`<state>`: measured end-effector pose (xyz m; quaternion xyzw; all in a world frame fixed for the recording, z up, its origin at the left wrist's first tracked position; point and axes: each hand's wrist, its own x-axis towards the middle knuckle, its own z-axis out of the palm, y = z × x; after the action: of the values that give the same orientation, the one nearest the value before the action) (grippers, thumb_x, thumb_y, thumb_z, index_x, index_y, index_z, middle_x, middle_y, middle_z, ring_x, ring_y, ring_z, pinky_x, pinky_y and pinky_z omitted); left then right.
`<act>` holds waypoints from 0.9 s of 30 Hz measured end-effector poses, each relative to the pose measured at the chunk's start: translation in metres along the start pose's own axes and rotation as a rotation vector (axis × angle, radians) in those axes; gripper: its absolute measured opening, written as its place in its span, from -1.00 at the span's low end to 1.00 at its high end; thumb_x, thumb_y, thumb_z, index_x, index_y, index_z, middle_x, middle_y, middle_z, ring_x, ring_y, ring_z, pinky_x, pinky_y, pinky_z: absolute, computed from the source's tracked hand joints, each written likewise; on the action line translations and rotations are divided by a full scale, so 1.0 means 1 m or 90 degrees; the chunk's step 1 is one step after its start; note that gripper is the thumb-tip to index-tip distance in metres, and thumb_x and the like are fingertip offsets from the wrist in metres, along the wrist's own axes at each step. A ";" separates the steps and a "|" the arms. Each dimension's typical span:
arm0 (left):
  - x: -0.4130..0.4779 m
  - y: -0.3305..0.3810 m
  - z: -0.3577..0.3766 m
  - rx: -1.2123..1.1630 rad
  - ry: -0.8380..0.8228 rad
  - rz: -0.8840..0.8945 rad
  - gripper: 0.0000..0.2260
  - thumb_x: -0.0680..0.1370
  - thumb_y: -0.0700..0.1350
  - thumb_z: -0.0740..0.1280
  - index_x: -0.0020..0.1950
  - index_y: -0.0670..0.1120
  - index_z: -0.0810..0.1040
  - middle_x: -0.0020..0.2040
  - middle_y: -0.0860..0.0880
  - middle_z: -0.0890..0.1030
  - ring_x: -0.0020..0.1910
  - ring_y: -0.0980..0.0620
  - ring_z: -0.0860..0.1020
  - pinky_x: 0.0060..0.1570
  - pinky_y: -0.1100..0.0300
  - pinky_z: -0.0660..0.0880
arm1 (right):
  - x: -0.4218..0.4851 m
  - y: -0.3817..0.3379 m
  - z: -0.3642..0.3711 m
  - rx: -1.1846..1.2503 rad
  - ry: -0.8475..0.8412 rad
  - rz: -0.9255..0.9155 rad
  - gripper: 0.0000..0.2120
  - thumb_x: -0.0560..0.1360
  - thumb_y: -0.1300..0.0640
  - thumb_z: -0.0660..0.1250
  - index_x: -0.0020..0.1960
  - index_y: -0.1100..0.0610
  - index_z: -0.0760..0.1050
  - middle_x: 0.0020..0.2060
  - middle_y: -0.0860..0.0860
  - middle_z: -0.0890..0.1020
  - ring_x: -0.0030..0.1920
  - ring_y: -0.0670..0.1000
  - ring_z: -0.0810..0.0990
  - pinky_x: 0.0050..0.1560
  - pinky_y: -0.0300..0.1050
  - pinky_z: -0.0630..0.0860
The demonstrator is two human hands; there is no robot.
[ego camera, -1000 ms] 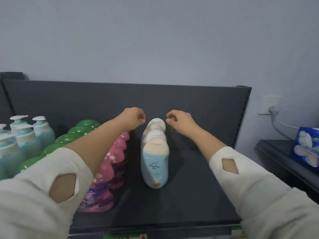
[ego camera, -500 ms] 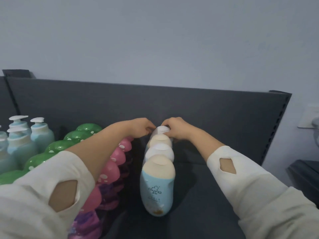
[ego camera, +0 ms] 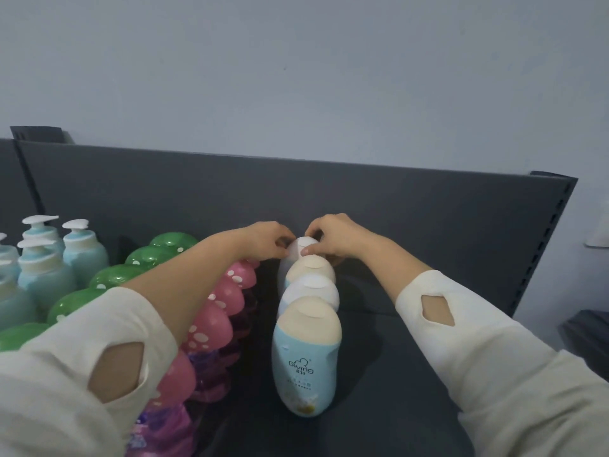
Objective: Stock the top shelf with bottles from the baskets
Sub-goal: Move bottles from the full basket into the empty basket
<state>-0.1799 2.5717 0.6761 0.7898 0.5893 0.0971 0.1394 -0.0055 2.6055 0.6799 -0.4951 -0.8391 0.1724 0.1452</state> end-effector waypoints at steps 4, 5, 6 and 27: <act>-0.004 0.003 0.000 0.008 0.017 -0.003 -0.68 0.56 -0.15 0.25 0.32 -0.10 0.46 0.15 -0.09 0.58 0.06 -0.08 0.57 0.13 -0.01 0.51 | -0.008 -0.001 -0.004 -0.015 0.057 0.009 -0.69 0.44 -0.03 0.44 0.11 0.08 0.51 -0.08 0.05 0.62 -0.18 0.07 0.67 -0.18 -0.02 0.66; -0.006 0.003 -0.001 -0.002 0.030 -0.003 -0.67 0.56 -0.15 0.26 0.32 -0.09 0.45 0.16 -0.08 0.58 0.06 -0.07 0.57 0.13 0.02 0.52 | -0.011 -0.001 -0.005 -0.034 0.076 0.012 -0.75 0.45 -0.05 0.41 0.04 0.07 0.52 -0.14 0.04 0.65 -0.25 0.04 0.68 -0.15 0.00 0.65; -0.009 0.004 -0.002 -0.011 0.049 -0.001 -0.68 0.56 -0.14 0.26 0.32 -0.08 0.44 0.17 -0.07 0.58 0.08 -0.06 0.56 0.13 0.07 0.50 | -0.015 -0.001 -0.007 -0.059 0.105 0.014 -0.80 0.47 -0.06 0.38 -0.03 0.05 0.52 -0.21 0.02 0.67 -0.31 -0.02 0.68 -0.14 0.01 0.64; -0.034 0.008 0.006 0.037 0.062 0.065 -0.73 0.50 -0.08 0.39 0.14 -0.17 0.58 0.04 -0.11 0.63 0.06 -0.09 0.55 0.12 0.02 0.48 | -0.050 -0.032 0.002 0.059 -0.018 0.063 -0.67 0.48 0.11 0.42 0.20 0.20 0.53 -0.04 0.07 0.56 -0.18 0.02 0.60 -0.27 -0.18 0.63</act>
<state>-0.1801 2.5363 0.6737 0.8171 0.5567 0.1252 0.0820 -0.0073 2.5467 0.6885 -0.5260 -0.8067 0.2253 0.1473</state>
